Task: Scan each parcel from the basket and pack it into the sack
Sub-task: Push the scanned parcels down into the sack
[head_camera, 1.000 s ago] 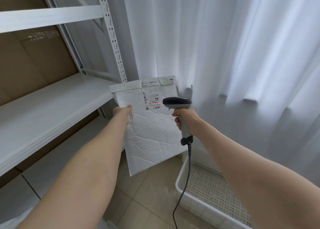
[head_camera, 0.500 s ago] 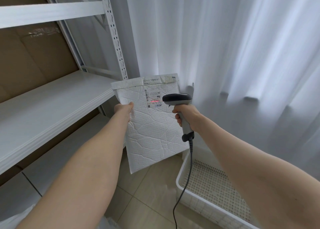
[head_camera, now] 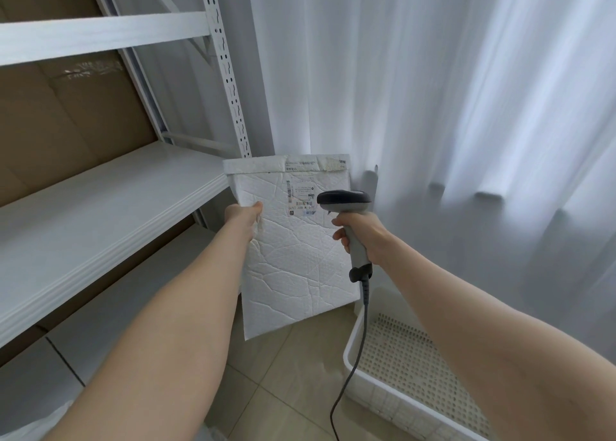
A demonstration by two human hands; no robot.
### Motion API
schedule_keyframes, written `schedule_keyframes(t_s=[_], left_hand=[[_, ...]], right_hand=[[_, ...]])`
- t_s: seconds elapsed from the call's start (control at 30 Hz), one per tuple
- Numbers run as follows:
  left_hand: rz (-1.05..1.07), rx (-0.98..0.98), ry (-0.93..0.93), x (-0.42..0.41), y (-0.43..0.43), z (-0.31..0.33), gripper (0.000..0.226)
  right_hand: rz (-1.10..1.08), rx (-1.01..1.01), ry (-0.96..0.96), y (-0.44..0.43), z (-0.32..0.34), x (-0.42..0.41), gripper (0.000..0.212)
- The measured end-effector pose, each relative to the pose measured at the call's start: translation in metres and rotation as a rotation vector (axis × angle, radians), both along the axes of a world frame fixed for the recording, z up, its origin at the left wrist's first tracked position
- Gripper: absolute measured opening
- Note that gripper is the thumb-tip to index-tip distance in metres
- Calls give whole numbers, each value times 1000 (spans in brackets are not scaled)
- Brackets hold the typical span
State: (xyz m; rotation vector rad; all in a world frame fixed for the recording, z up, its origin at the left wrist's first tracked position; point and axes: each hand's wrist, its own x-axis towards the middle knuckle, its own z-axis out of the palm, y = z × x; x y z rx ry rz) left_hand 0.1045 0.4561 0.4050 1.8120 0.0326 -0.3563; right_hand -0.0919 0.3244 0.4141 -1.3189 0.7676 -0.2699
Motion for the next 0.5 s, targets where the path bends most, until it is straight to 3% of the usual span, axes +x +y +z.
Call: schedule_keyframes(t_s=[0.23,0.5], left_hand=[[-228,20,-32,6,9,5,33],[-123,-61,-30,-8,43,-1,23]], right_hand=[[-167,-35,-93,-9,-8,4,2],[15,2,-50,19,-15,-3,4]])
